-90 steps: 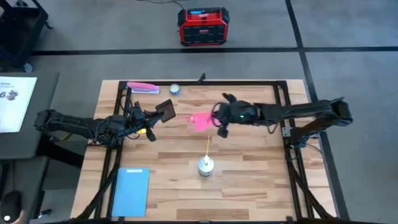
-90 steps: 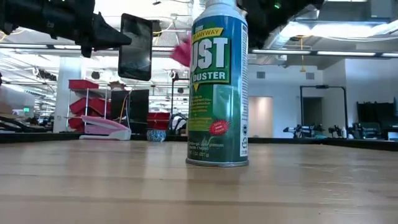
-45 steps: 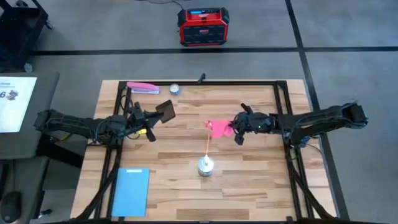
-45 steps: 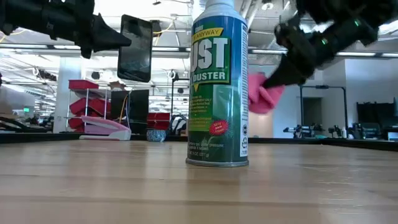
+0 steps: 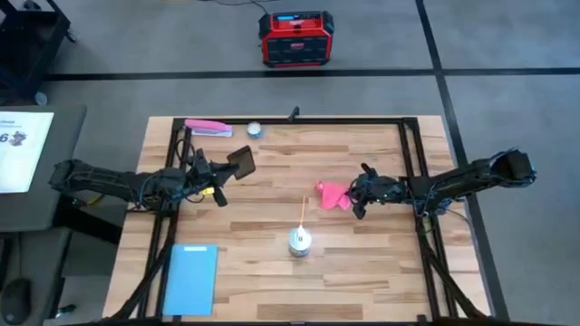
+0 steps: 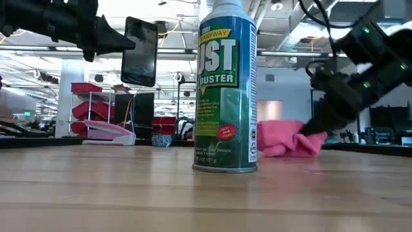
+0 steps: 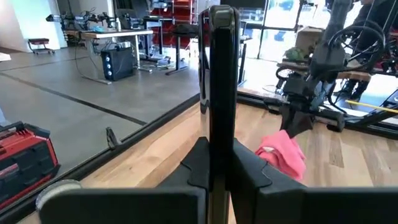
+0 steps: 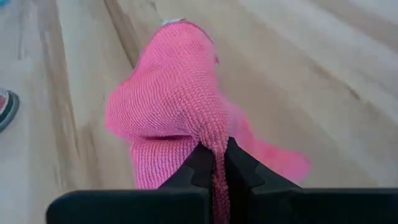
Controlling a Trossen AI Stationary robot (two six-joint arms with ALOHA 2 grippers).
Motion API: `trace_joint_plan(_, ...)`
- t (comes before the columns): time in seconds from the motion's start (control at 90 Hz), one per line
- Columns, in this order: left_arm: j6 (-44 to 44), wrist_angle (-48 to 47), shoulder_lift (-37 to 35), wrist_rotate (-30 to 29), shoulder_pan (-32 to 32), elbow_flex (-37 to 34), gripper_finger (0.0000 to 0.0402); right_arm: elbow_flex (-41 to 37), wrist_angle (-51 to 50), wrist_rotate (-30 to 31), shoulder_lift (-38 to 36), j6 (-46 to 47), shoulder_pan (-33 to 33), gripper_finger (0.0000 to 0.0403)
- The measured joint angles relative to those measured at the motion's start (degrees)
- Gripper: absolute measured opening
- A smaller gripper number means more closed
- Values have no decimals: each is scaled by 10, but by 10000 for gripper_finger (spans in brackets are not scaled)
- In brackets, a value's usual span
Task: Apply microfiber cloth
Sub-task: Wipe the front of the black cellphone with the pink microfiber cloth
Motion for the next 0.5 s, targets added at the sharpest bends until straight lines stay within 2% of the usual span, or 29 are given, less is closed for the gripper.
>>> trace_joint_plan(0.133,0,0,0,0,0,0,8,-60,116,-21,0,2,0,0)
trace_joint_plan(0.244,0,1,0,0,0,0,8,-60,141,-52,1,-16,0,0)
trace_joint_plan(0.422,0,1,0,0,0,0,8,-60,248,-134,4,-49,-1,0)
trace_joint_plan(0.5,0,0,0,0,0,0,8,-60,262,-140,4,-52,-1,0)
